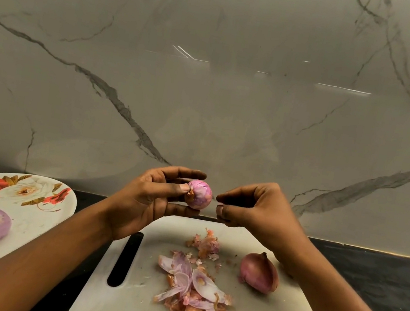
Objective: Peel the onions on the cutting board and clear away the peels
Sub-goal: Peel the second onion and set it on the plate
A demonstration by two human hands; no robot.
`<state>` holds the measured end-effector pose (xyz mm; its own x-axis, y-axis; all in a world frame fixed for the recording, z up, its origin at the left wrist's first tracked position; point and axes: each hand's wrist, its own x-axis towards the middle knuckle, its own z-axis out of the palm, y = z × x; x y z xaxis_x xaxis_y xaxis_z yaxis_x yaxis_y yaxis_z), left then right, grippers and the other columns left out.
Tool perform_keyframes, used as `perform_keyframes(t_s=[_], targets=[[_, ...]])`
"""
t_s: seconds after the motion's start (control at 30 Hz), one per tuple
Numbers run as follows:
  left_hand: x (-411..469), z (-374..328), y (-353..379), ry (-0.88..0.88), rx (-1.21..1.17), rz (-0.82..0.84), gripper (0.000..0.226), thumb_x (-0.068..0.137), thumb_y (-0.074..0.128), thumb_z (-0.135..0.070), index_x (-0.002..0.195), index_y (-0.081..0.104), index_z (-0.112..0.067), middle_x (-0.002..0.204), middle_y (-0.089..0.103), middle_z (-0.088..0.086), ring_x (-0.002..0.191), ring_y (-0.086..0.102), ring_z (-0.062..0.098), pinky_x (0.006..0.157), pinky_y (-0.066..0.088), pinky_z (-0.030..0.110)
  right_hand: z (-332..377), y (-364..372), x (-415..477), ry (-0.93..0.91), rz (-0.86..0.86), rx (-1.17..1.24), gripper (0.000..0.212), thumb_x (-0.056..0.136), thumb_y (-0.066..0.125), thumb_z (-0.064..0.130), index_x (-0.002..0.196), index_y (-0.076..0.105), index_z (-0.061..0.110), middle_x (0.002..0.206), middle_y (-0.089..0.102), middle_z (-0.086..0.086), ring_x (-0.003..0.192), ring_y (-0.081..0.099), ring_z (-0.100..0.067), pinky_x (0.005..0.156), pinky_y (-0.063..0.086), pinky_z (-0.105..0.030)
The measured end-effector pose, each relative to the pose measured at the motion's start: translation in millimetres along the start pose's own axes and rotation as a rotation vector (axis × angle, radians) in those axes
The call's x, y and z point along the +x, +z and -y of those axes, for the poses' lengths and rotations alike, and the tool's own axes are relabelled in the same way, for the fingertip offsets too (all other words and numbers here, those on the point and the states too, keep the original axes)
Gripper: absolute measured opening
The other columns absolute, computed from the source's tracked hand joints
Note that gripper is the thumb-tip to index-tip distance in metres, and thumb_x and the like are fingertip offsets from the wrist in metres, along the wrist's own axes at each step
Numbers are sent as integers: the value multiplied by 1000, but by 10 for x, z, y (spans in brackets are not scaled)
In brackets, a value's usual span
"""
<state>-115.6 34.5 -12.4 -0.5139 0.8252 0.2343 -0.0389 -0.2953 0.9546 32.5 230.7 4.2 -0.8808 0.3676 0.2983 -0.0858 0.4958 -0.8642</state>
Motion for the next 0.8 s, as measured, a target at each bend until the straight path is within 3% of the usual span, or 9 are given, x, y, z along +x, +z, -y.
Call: perform_keyframes(t_s=[0.2, 0.43, 0.67, 0.8], targets=[[-17, -15, 48, 6, 75, -21, 38, 87, 70, -7, 125, 73, -8, 127, 73, 17, 116, 71, 41, 88, 65, 40, 60, 10, -20, 37, 86, 148, 18, 89, 84, 14, 105, 82, 6, 88, 82, -12, 86, 81, -27, 76, 66, -31], [-25, -19, 48, 1, 42, 2, 37, 88, 67, -5, 124, 75, -8, 130, 71, 19, 118, 71, 42, 90, 64, 44, 63, 34, -25, -3, 35, 161, 10, 92, 76, -1, 95, 83, 6, 83, 81, -13, 79, 81, -26, 70, 65, -28], [-36, -26, 58, 14, 78, -9, 42, 88, 67, -5, 129, 69, -4, 127, 73, 17, 117, 72, 40, 89, 65, 40, 83, 27, -38, 2, 69, 180, 19, 86, 85, 11, 103, 82, 2, 88, 82, -13, 86, 81, -29, 78, 67, -34], [-39, -25, 65, 8, 47, 8, 40, 89, 65, -4, 128, 70, -4, 129, 72, 18, 117, 71, 41, 89, 65, 42, 61, 37, -34, -24, 28, 143, 8, 89, 81, 3, 96, 83, 4, 83, 81, -12, 81, 81, -28, 73, 66, -31]])
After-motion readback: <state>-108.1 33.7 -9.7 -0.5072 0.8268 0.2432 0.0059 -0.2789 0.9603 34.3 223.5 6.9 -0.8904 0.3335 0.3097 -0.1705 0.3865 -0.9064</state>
